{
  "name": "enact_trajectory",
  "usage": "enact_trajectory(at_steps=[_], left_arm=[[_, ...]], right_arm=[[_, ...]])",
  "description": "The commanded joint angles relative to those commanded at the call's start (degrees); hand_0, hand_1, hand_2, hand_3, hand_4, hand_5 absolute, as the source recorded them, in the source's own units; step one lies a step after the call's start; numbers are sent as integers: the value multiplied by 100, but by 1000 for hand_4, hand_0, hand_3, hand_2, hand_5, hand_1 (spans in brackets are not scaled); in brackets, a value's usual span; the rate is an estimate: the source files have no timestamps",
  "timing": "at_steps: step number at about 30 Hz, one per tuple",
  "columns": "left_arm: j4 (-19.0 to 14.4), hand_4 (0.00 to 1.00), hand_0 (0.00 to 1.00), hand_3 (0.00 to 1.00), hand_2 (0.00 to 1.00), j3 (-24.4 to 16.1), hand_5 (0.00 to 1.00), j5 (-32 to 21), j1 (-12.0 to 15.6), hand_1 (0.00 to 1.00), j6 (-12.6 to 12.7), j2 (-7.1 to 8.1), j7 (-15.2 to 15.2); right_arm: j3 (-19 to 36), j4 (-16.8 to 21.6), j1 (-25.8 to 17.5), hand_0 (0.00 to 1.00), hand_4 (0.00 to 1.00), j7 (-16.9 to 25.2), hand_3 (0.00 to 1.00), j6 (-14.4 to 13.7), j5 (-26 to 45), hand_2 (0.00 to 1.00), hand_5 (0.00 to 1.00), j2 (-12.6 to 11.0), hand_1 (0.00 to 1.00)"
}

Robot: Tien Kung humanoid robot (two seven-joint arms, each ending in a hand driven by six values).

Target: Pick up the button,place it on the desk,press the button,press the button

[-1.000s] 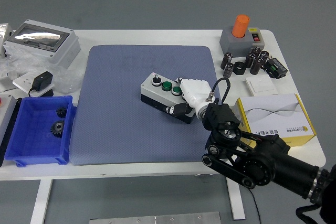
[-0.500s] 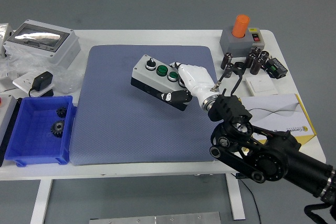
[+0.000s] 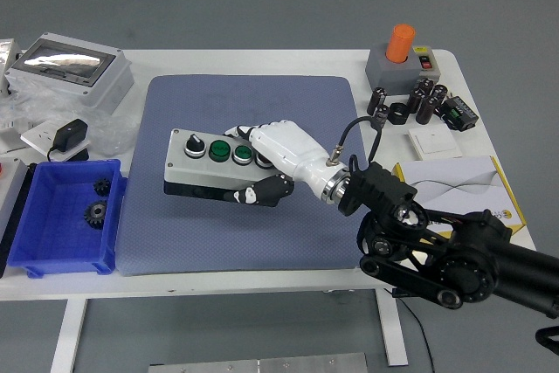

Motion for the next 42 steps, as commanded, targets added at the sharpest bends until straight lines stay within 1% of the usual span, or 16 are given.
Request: enact_trajectory(at_steps=[5,6,7,9,19,30,31,36,37,42], left_arm=[[3,871,740,792,689,-19,610,35,-1,725,-17,-2,-15],[4,871,740,792,689,-23,610,40,-4,725,-20,-2,-20],[7,874,740,792,691,-23,615,39,-7,726,-20,-4,-27],[5,874,740,792,691,-27,615,47,-9,726,-24,-8,-26],[12,883,740,793,690,-43,624,71,-37,726,-40,-11,-39],[13,885,741,793,689,-62,630,94,-50,726,-55,3,-36],[13,886,740,793,689,-63,632,95,-51,726,-56,3,-37],[10,886,740,793,689,-65,632,100,-47,726,-57,4,-34],[8,889,741,793,690,-65,633,100,-47,725,-57,4,-30],[9,889,741,793,690,-69,633,107,-54,725,-60,9,-37]], right_arm=[[-92,-419,-43,91,403,-2,344,-53,-365,298,2,141,243],[-105,-480,-57,91,403,-16,344,-43,-413,298,2,156,243],[-124,-530,-72,85,381,-22,339,-36,-419,286,2,168,234],[-157,-606,-104,85,381,-44,339,-19,-433,286,2,196,234],[-284,-828,-88,86,378,-62,344,119,-388,284,2,281,241],[-227,-837,-92,104,378,-224,348,443,-391,303,2,287,253],[-222,-833,-93,247,529,-242,535,463,-393,528,2,286,464],[-193,-806,-95,247,529,-297,535,496,-456,528,2,280,464],[-188,-801,-94,751,554,-303,733,496,-469,743,84,279,739],[-163,-782,-86,751,554,-314,733,497,-521,743,84,269,739]])
